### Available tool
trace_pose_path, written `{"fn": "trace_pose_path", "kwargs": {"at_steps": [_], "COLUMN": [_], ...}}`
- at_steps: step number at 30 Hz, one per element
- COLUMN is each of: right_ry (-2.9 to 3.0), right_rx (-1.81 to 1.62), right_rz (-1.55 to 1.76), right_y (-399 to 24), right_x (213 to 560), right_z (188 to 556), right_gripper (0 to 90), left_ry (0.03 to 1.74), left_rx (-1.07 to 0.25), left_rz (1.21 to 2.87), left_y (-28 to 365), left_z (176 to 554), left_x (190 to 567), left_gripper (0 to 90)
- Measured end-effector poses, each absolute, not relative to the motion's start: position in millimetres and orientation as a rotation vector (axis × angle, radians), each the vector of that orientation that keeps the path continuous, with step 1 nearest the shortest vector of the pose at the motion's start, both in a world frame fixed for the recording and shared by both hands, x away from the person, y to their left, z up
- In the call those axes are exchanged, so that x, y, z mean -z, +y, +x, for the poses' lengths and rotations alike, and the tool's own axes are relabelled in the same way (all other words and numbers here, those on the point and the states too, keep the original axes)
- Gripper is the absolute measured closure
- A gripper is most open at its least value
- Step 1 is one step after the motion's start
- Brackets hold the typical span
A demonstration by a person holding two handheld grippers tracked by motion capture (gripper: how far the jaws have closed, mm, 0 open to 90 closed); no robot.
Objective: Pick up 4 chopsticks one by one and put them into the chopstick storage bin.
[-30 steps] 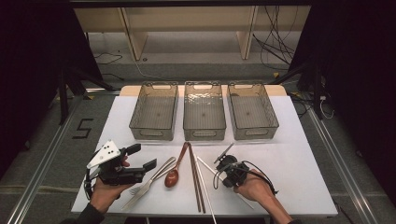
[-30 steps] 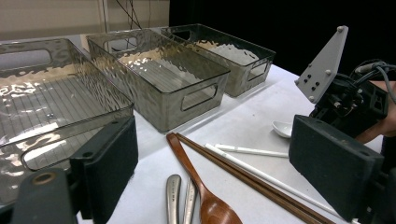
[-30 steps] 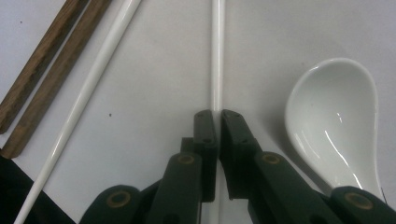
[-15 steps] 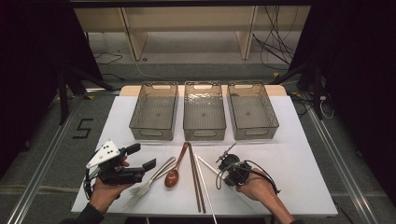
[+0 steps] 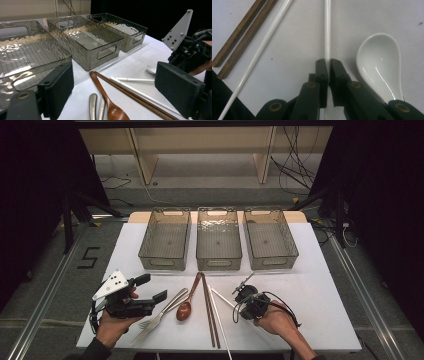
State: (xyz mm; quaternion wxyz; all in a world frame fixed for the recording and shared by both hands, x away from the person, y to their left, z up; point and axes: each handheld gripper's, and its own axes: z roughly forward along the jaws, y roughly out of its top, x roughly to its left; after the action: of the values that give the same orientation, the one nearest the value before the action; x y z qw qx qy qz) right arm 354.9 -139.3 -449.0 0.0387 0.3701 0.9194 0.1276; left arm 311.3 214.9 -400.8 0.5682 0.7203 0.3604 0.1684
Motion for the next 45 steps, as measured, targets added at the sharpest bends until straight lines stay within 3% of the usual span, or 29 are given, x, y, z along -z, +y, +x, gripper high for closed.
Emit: {"fn": "trace_pose_path", "kwargs": {"at_steps": [45], "right_ry": [2.754], "right_rx": [-0.593], "right_rz": [1.167], "right_y": [-153.8], "right_x": [422.5], "right_z": [356.2], "right_gripper": [86.4], "left_ry": [0.846], "left_rx": [-0.396], "left_rz": [1.7], "left_y": [215.1], "left_z": [311.5], "left_x": [400.9], "left_gripper": [15.2]}}
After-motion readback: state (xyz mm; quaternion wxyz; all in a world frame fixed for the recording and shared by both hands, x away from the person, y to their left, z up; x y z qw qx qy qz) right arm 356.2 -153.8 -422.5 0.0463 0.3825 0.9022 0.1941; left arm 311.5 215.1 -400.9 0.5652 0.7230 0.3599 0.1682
